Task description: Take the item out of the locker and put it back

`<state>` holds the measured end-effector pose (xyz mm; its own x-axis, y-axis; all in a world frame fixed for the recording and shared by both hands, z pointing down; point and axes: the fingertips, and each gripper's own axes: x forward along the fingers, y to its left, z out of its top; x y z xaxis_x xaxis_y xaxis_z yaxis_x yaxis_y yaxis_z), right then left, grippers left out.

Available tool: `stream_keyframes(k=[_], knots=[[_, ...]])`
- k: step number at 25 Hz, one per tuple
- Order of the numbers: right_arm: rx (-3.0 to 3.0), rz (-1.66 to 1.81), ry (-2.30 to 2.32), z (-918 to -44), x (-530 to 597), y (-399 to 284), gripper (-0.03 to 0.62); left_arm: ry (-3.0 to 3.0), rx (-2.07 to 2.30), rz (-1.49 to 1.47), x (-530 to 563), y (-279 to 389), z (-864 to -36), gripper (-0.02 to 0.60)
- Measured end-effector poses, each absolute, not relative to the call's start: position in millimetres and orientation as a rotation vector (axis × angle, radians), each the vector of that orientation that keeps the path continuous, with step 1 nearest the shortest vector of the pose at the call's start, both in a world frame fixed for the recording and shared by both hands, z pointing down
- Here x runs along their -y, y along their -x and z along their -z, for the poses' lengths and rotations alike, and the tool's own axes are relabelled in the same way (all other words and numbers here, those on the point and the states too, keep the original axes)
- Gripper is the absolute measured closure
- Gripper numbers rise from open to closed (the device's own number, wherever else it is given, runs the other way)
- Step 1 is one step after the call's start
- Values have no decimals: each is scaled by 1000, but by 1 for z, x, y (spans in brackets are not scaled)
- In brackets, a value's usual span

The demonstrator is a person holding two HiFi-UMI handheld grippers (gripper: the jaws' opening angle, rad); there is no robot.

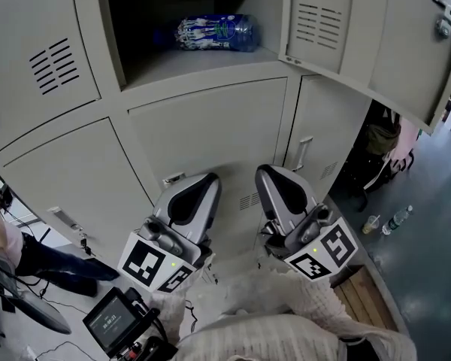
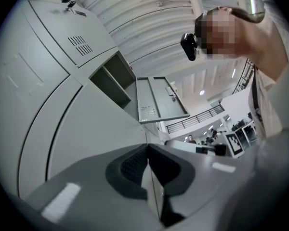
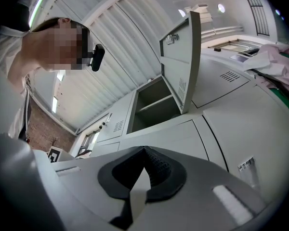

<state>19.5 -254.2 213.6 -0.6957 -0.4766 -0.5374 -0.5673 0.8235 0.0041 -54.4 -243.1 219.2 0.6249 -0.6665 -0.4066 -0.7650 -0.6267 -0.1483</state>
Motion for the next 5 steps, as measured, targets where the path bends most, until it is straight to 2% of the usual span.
stream_keyframes(k=[5], knots=[[-2463,-233,757,-207,251,-18,595,2536,-1156,-445,242,54,-218,577]])
